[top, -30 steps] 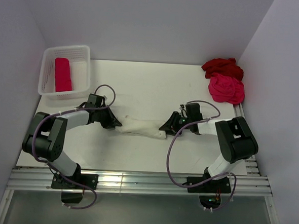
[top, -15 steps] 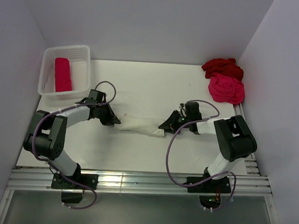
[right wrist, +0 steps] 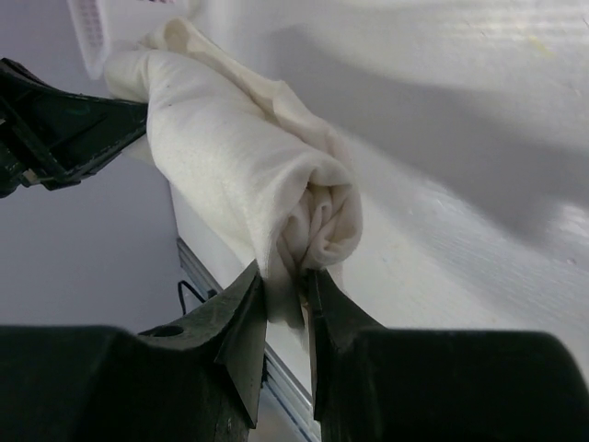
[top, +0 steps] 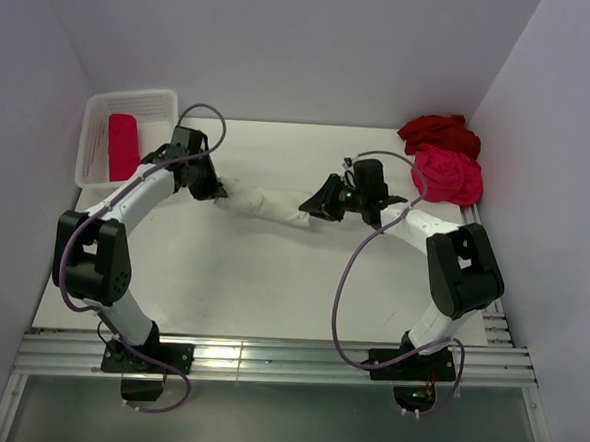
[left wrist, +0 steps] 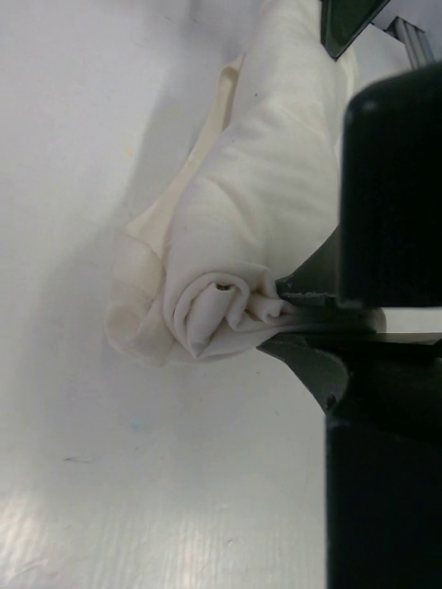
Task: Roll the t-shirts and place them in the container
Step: Place the rolled tshirt into the container
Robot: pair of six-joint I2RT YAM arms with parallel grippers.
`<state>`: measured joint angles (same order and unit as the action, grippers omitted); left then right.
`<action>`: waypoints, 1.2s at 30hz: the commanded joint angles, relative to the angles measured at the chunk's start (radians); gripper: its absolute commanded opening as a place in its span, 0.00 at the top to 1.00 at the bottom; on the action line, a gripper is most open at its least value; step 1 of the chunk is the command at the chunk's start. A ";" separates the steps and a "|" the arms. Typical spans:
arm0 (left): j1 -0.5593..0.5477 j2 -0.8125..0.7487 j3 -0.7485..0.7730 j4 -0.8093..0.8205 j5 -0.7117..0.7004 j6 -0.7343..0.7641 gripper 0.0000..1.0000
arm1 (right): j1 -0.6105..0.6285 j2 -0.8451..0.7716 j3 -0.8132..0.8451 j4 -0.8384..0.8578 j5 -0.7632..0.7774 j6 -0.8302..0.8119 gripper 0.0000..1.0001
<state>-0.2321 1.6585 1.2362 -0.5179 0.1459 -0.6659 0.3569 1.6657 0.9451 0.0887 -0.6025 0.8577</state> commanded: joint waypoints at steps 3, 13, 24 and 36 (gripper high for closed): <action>0.039 0.038 0.183 -0.073 -0.066 0.049 0.99 | 0.031 0.035 0.159 0.029 -0.046 0.024 1.00; 0.206 0.139 0.456 -0.074 -0.140 0.084 1.00 | 0.178 0.279 0.526 0.129 -0.054 0.133 1.00; 0.407 0.227 0.450 0.073 -0.088 0.084 1.00 | 0.336 0.592 0.943 0.137 -0.048 0.224 1.00; 0.422 0.354 0.380 0.028 0.030 0.057 1.00 | 0.363 0.473 0.867 0.071 -0.039 0.124 1.00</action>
<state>0.2039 2.0407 1.6707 -0.5053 0.1303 -0.5964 0.7425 2.2688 1.8454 0.1570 -0.6140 1.0248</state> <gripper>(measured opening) 0.097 0.007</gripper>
